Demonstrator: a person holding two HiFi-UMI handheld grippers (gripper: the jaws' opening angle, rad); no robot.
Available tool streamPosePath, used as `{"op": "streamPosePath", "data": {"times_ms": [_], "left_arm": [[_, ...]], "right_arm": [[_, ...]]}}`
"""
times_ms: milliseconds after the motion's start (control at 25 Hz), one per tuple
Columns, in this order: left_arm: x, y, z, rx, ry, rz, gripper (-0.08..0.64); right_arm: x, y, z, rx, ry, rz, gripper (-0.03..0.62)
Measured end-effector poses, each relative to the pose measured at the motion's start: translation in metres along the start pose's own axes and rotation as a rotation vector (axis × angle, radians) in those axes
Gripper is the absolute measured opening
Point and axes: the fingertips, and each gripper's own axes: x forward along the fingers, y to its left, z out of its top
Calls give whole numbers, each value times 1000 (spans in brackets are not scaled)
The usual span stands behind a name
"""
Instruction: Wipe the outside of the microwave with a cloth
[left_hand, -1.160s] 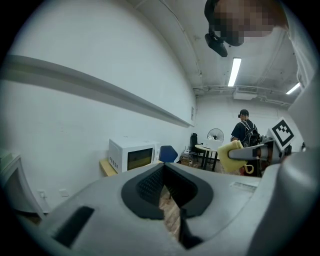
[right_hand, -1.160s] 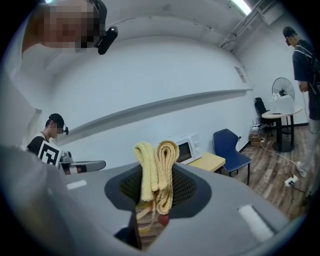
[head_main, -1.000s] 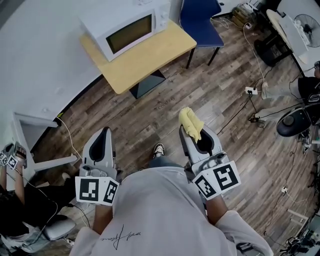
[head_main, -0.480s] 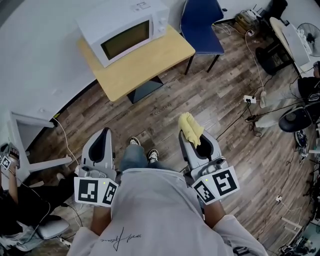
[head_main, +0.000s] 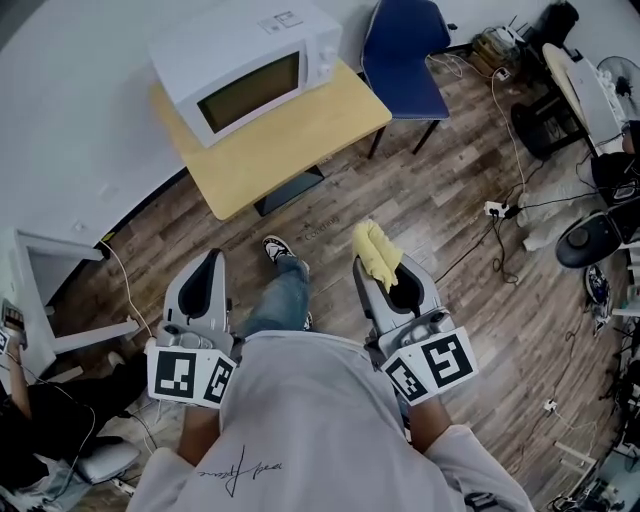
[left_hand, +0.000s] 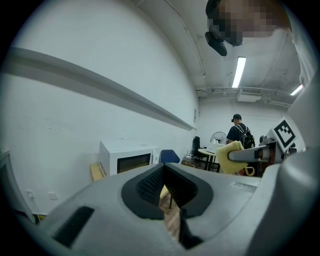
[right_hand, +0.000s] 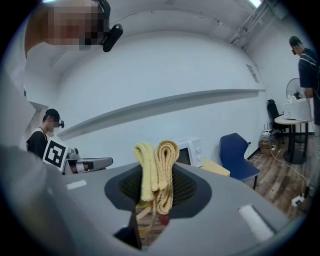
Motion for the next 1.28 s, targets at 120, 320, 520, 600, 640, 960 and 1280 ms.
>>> {"op": "streamPosePath", "data": {"times_ms": [120, 320, 520, 600, 640, 960, 1280], "left_arm": [[25, 11, 10, -11, -21, 0, -3], [70, 33, 25, -11, -29, 5, -6], [114, 62, 38, 5, -29, 20, -8], [128, 74, 44, 6, -24, 27, -7], [136, 80, 48, 4, -22, 28, -6], [188, 140, 72, -50, -42, 39, -5], [226, 178, 92, -28, -76, 31, -2]], "right_arm": [[25, -10, 14, -21, -3, 15, 123], [73, -31, 36, -39, 7, 5, 118], [130, -48, 49, -84, 54, 11, 106], [153, -54, 55, -94, 72, 3, 106], [166, -59, 58, -97, 82, -8, 104], [262, -79, 90, -117, 118, 23, 104], [332, -81, 132, -153, 62, 136, 117]]}}
